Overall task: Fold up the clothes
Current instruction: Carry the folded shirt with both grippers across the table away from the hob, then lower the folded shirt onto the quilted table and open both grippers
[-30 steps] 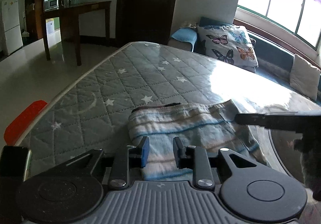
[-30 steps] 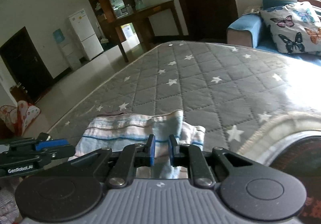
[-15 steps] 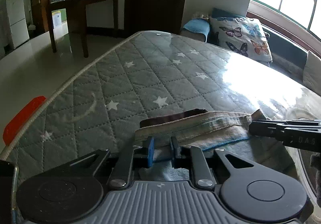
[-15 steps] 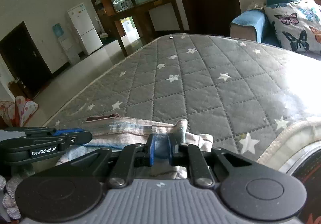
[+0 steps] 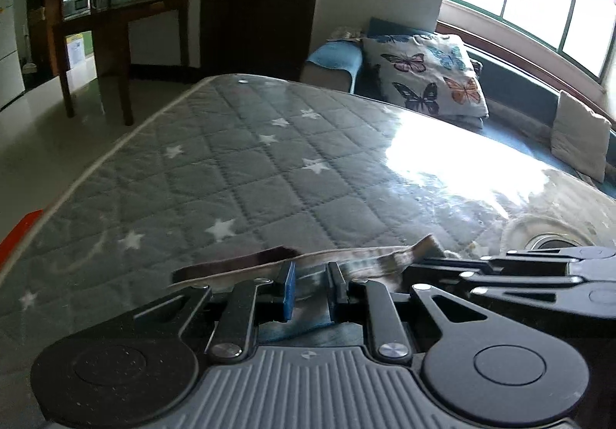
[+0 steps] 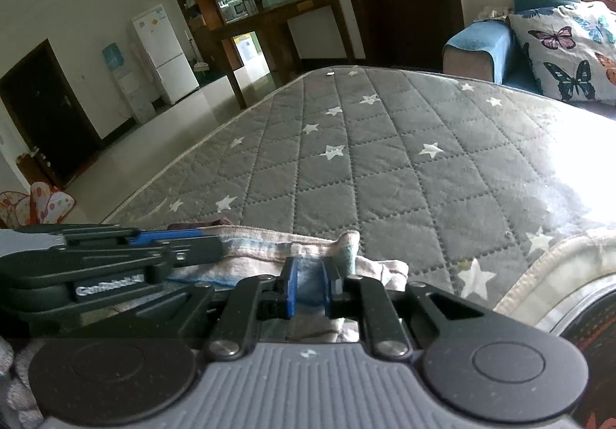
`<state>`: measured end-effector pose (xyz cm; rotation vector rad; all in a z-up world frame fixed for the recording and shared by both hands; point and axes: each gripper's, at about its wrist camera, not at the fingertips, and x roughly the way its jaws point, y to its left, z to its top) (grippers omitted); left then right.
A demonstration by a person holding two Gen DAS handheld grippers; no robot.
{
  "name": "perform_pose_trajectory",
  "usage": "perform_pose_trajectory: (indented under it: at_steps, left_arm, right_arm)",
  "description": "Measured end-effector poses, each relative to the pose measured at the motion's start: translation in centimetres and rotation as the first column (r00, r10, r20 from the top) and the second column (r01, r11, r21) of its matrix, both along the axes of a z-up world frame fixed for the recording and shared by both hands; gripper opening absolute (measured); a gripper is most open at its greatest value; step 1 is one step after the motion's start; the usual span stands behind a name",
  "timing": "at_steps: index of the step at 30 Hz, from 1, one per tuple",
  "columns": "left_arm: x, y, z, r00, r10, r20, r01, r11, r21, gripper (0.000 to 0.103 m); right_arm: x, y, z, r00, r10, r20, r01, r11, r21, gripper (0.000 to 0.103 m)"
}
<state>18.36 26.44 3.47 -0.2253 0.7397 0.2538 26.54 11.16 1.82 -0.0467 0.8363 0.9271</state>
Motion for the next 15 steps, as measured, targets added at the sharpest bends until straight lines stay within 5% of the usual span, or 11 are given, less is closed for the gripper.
perform_pose_trajectory:
  at_steps: [8, 12, 15]
  left_arm:
    - [1.1, -0.6, -0.5, 1.000, 0.004, -0.019, -0.004, 1.000, 0.023, 0.019]
    - [0.6, -1.0, -0.1, 1.000, 0.000, -0.016, 0.000, 1.000, 0.027, 0.019]
    - [-0.1, -1.2, 0.5, 1.000, 0.004, -0.008, -0.003, 1.000, 0.028, 0.027]
  right_arm:
    - [0.8, -0.6, -0.4, 1.000, 0.007, -0.018, -0.007, 1.000, 0.024, 0.013]
    - [0.0, -1.1, 0.3, 0.999, 0.030, -0.013, -0.029, 0.999, 0.032, 0.022]
    - [-1.1, -1.6, 1.0, 0.998, 0.055, 0.004, -0.055, 0.998, 0.028, 0.023]
